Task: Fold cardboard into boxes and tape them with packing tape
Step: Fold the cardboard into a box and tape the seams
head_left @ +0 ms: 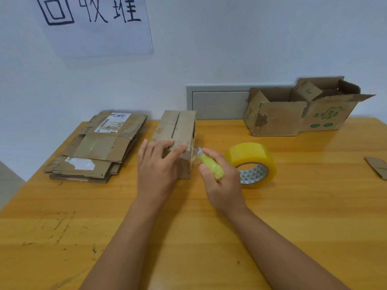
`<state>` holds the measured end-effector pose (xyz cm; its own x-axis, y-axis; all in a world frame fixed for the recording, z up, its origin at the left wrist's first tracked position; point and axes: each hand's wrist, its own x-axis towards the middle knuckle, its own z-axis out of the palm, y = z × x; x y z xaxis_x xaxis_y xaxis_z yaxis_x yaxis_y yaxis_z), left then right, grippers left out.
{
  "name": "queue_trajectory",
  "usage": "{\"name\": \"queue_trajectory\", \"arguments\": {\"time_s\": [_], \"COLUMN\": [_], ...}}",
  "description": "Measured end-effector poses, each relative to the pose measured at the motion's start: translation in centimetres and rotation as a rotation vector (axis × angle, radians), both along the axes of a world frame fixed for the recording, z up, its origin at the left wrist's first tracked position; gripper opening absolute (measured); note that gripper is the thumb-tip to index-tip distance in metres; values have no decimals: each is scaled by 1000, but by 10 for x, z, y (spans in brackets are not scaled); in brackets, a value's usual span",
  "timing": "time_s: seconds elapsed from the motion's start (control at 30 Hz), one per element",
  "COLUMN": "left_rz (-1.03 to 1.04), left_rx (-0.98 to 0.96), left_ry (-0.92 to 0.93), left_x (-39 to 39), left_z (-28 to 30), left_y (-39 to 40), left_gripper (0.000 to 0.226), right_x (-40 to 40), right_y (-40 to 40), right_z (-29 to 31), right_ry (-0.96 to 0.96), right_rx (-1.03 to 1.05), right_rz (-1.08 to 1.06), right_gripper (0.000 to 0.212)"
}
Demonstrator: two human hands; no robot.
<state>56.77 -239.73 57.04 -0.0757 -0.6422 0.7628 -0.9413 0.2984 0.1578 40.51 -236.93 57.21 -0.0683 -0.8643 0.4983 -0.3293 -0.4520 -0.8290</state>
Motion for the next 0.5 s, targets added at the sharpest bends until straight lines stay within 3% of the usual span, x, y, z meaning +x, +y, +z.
{"name": "queue_trajectory", "arguments": {"time_s": [0.5], "left_rz": [-9], "left_rx": [78], "left_ry": [-4], "left_x": [2], "left_z": [2], "left_y": [3], "left_gripper": [31], "right_x": [-3], "right_y": [4], "right_z": [3], "right_ry": [123], "right_rx": [11], "right_rz": [39], "right_gripper": [52]}}
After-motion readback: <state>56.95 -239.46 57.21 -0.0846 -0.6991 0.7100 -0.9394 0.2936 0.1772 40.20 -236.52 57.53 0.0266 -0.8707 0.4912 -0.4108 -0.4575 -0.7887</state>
